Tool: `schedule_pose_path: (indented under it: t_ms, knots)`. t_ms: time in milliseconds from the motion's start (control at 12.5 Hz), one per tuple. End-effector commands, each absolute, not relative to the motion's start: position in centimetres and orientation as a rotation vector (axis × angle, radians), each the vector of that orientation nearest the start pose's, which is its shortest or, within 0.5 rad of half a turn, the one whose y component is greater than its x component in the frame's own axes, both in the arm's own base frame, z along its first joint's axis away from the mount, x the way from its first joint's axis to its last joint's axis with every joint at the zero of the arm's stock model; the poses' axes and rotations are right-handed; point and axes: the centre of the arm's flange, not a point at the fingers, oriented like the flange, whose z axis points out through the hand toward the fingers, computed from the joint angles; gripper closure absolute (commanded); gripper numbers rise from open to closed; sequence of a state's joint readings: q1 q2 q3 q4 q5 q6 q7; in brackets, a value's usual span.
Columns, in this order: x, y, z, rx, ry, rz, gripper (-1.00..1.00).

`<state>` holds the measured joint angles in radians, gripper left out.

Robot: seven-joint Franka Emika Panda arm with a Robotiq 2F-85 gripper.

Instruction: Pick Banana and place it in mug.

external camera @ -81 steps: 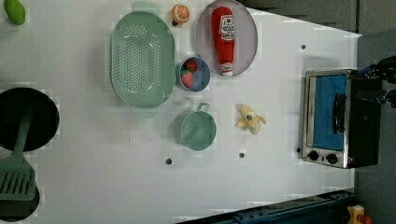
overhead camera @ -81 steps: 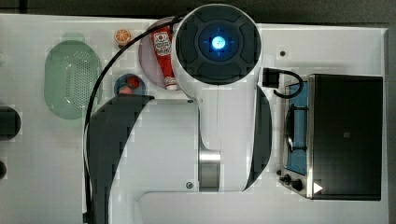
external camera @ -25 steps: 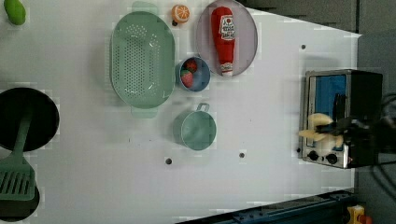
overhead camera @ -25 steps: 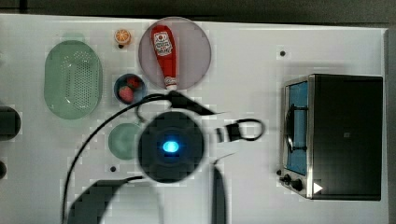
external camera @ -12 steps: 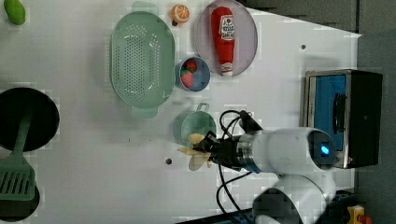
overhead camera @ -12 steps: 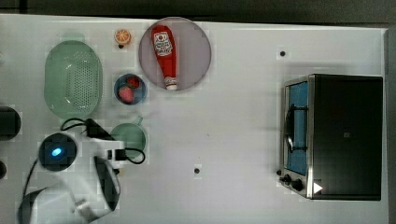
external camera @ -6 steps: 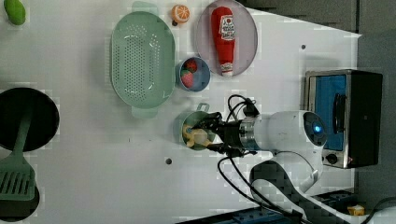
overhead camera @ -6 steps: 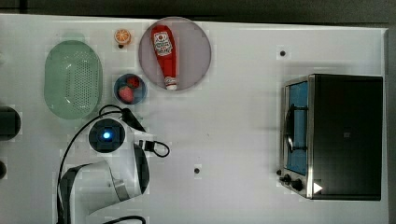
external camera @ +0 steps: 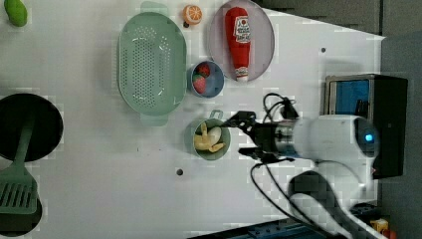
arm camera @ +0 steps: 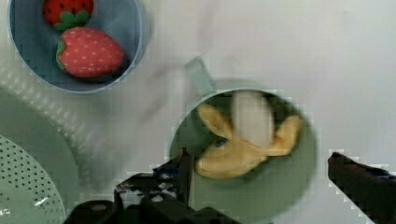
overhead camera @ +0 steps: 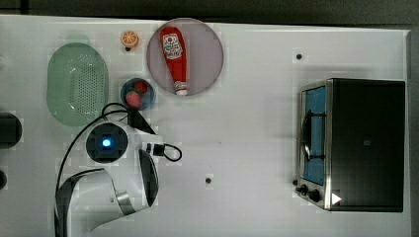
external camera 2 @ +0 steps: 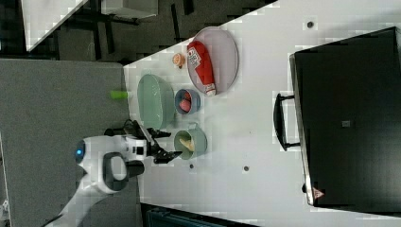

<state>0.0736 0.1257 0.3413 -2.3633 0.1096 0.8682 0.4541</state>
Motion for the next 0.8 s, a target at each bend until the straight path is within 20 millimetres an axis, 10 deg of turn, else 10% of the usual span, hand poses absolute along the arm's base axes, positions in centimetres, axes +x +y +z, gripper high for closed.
schedule_pose_path:
  t_ms: [80, 640, 800]
  knots:
    - [49.6, 15.3, 41.3, -2.681, 1.375, -0.042, -1.00]
    - [50.8, -1.2, 59.4, -2.707, 1.496, 0.013, -1.00]
    - [50.5, -2.6, 61.3, -2.735, 1.523, -0.013, -1.00]
